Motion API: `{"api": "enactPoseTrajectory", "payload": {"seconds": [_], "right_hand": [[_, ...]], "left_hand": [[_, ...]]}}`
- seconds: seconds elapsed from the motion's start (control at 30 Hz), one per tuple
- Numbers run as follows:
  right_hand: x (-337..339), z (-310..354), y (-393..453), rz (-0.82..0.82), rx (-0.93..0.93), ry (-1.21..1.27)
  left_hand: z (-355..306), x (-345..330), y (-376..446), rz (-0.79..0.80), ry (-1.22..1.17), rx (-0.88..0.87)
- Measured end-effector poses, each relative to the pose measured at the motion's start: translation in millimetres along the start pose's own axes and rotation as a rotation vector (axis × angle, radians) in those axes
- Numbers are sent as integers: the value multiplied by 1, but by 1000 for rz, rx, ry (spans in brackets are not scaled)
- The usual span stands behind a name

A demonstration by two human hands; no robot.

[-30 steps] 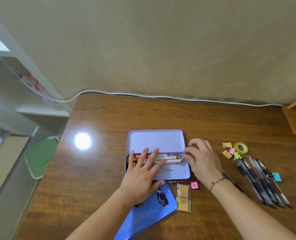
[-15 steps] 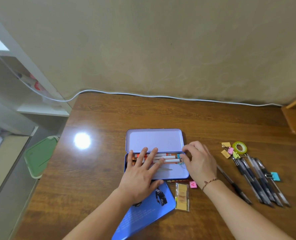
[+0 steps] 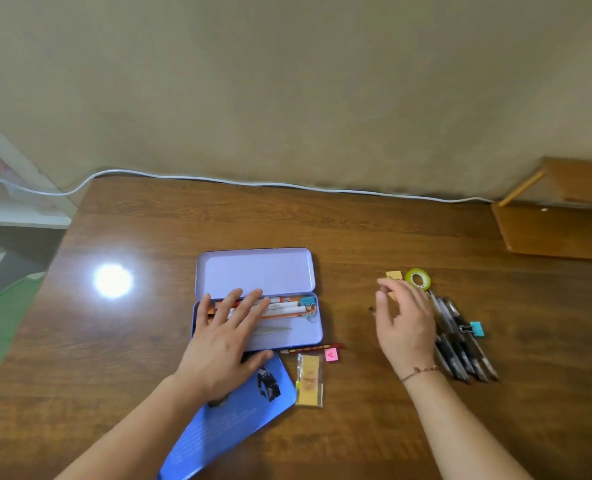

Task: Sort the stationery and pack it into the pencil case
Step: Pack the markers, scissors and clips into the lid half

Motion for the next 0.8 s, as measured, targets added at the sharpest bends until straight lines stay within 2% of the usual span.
{"api": "enactPoseTrajectory", "payload": {"seconds": [0.07, 0.13, 0.2, 0.27, 0.37, 0.47, 0.57, 0.63, 0.67, 0.73, 0.8], "right_hand": [[40, -59, 10, -19, -170, -104], [61, -116, 13, 140, -332, -258], [58, -152, 8, 345, -353, -343], [52, -166, 1, 441, -299, -357], [54, -174, -4, 404, -294, -344], [68, -178, -4, 302, -403, -313], [91, -157, 2, 114, -405, -319], [95, -111, 1, 2, -348, -208], [87, -78, -3, 4, -301, -111], [54, -6, -18, 121, -163, 55], [12, 54, -39, 262, 27, 83]], "left_hand": [[0, 2, 1, -10, -19, 5], [-1, 4, 2, -18, -43, 13], [-1, 5, 3, -26, -69, 29], [-2, 4, 5, -35, -90, 54], [-5, 2, 7, -41, -86, 58], [-4, 1, 7, -26, -58, 54], [-4, 0, 8, -20, -61, 68], [-5, 1, 8, -25, -63, 71], [-5, 1, 7, -29, -63, 74], [-5, 2, 7, -35, -61, 72], [-4, 2, 6, -39, -61, 67]]}}
Point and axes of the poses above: each hand's wrist, its own y-axis towards the middle knuckle, its own x-axis out of the back of the hand, z = x × y, the point moved 9 cm from there along y, towards the middle knuckle, and after that the axes turned 8 degrees about -z, right-handed, at the moved point
